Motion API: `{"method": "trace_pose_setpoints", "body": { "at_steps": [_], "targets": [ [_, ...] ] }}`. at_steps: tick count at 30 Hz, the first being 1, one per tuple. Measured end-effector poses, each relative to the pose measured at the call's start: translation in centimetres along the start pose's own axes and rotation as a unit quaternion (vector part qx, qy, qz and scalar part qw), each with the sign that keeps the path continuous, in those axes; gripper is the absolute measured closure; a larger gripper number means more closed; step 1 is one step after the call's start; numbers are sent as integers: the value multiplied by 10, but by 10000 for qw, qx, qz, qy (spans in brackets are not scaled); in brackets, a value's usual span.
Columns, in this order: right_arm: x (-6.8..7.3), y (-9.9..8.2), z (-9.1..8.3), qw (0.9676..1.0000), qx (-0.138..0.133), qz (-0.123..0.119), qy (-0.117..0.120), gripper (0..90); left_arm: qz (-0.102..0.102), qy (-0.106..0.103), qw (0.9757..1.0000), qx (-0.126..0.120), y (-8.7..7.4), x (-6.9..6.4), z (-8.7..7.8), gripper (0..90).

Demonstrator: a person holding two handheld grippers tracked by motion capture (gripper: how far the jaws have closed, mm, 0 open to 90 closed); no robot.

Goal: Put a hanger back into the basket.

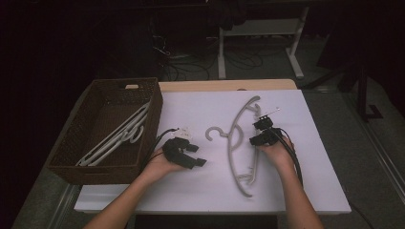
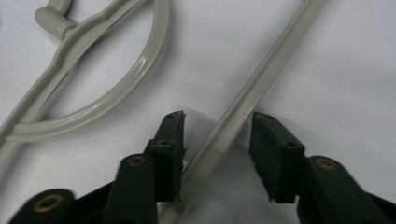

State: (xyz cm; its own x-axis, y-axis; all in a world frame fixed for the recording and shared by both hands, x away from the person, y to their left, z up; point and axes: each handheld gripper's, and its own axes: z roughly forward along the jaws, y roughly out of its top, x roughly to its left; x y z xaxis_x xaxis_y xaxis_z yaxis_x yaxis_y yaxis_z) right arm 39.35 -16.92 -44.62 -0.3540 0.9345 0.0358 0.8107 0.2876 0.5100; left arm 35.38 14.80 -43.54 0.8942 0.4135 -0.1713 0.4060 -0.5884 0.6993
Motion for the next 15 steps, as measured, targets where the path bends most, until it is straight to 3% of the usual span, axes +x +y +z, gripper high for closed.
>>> {"method": "trace_pose_setpoints", "body": {
  "at_steps": [10, 13, 15],
  "targets": [
    [-3, 5, 0, 9999, 55, 91, -34, 696, 4, 24, 10000, -66, 0, 0, -3, 322],
    [-3, 9, 0, 10000, 55, -37, -66, 775, 15, 27, 10000, -90, 1, 0, -3, 323],
    [-2, 12, 0, 9997, 21, -233, 39, 796, 2, 26, 9999, -105, 1, 0, -3, 323]
  ]
}}
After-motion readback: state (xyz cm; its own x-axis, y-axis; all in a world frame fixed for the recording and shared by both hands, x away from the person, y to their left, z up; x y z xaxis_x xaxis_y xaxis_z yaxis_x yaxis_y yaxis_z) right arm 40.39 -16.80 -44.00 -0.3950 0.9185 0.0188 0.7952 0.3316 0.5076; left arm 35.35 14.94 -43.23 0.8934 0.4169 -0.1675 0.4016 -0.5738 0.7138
